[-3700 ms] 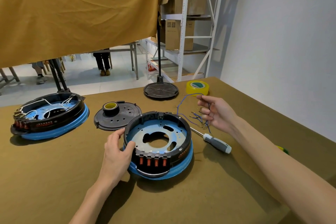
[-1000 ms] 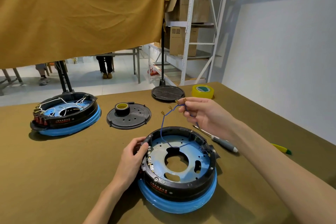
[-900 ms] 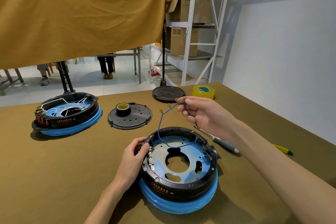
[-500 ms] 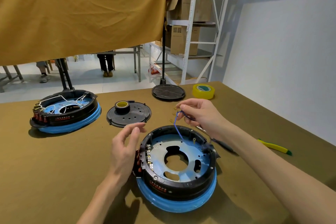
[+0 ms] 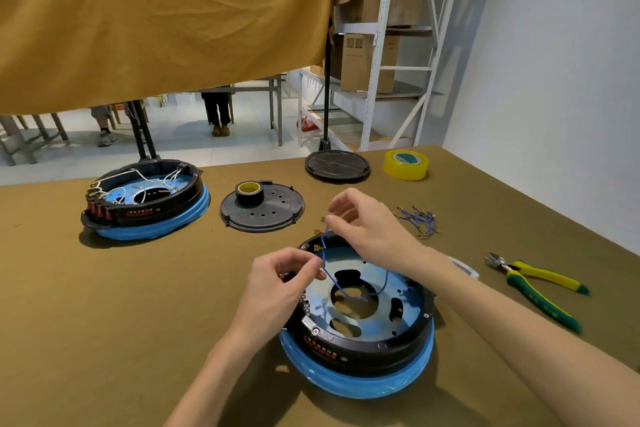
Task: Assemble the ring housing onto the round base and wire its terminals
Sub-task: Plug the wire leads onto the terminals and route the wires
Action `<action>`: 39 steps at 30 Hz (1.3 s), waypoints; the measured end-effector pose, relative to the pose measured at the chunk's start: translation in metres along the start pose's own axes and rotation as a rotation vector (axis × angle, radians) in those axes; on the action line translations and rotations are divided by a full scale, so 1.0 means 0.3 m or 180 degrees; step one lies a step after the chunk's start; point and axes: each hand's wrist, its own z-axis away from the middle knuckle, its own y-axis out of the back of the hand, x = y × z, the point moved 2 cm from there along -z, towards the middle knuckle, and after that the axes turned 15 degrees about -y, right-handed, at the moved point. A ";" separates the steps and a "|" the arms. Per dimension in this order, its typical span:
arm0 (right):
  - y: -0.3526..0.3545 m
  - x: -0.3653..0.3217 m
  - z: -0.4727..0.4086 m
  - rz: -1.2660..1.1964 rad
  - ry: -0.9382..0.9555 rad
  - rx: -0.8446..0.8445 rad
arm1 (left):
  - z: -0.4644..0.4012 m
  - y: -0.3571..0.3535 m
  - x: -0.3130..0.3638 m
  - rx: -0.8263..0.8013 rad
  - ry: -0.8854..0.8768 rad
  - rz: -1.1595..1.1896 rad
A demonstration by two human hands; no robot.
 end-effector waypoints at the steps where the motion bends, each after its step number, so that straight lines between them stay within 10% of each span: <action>1: 0.004 -0.005 0.022 0.0187 0.0229 0.0395 | 0.000 -0.002 -0.003 0.0078 0.0009 -0.0008; 3: 0.014 -0.006 0.079 0.0163 0.0715 0.0708 | 0.000 -0.003 -0.010 0.0249 0.0030 0.0012; 8: -0.002 0.069 0.170 0.1214 0.0589 -0.0551 | 0.006 -0.003 -0.024 0.0439 0.0191 0.0186; 39: 0.095 0.197 0.207 0.1406 0.0840 0.0060 | -0.006 0.023 0.020 0.0365 0.0785 0.0896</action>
